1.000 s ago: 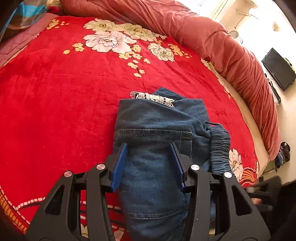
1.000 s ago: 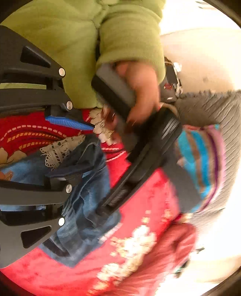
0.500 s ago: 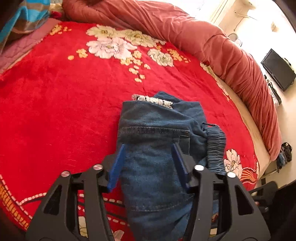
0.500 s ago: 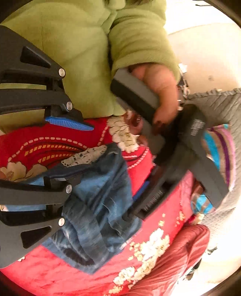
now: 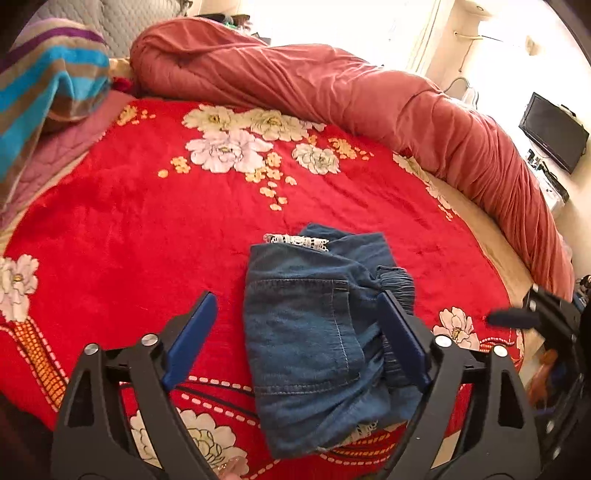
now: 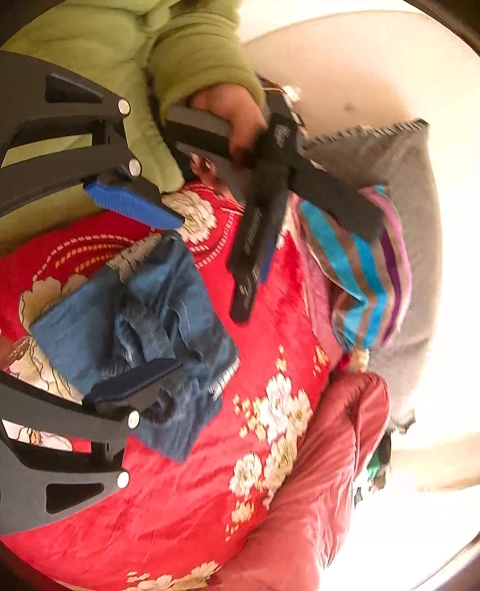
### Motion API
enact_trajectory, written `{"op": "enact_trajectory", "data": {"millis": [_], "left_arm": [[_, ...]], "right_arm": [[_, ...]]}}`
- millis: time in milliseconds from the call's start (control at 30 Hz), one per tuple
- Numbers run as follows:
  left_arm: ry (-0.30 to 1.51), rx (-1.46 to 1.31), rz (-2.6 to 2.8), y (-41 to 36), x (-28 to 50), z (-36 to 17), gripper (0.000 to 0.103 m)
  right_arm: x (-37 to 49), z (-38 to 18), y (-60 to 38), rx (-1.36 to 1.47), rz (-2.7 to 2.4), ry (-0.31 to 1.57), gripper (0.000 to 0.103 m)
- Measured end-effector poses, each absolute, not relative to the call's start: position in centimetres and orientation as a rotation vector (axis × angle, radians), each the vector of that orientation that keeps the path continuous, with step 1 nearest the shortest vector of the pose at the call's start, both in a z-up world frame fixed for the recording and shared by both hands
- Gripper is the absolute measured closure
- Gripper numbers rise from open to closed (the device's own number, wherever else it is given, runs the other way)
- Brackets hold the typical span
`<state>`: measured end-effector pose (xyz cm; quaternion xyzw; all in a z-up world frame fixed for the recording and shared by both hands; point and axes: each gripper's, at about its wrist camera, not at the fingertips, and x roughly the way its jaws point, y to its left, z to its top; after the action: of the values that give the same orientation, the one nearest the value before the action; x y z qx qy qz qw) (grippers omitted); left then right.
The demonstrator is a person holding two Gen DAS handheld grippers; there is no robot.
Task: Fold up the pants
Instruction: 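Open both tools and move them back from the folded pants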
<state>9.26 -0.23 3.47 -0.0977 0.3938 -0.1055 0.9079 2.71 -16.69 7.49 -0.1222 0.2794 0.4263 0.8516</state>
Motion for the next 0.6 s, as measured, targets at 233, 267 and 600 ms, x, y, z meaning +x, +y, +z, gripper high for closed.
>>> {"op": "enact_trajectory", "data": {"millis": [233,267,600], "left_arm": [[0.803,-0.200,-0.186,0.2,8.5,3.7,0.014],[0.801,-0.198,-0.183,0.3,8.4,3.7,0.013],[0.790,-0.184,-0.167,0.7,7.0,3.9,0.010]], "right_arm": [[4.5,7.8,-19.3,-0.144,0.765,0.587,0.025],[4.7,7.8,-19.6,-0.131,0.750,0.590,0.025],[5.0,7.8,-21.4,-0.100,0.663,0.591,0.009]]}}
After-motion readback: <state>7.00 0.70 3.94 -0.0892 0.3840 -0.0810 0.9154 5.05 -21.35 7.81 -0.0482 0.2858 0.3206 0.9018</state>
